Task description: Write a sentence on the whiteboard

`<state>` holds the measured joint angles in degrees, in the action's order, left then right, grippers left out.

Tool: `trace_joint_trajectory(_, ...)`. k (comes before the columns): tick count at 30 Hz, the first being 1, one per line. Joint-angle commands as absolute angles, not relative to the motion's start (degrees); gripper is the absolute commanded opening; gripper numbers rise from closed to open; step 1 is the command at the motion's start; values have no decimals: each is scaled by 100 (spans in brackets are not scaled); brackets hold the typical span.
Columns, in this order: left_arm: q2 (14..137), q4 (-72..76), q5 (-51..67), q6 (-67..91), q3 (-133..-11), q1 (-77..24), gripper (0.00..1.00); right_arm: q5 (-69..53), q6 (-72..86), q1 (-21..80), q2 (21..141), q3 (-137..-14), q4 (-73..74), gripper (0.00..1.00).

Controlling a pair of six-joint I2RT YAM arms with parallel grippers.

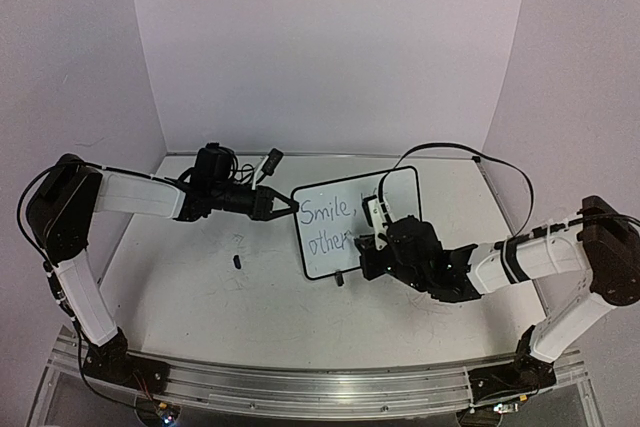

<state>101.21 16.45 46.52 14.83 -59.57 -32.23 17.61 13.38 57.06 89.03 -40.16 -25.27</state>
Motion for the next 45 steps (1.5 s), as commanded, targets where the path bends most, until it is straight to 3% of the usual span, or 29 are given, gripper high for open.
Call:
trace_joint_trajectory(1,9926,1608,4790,1468,-6170,-3204,0,1866,1467,5694,8881,-3987,-2418,0)
trace_joint_trajectory(45,9946,1608,4792,1468,-6171,-3202,0,1978,1749,5774,8893,-3893,-2152,0)
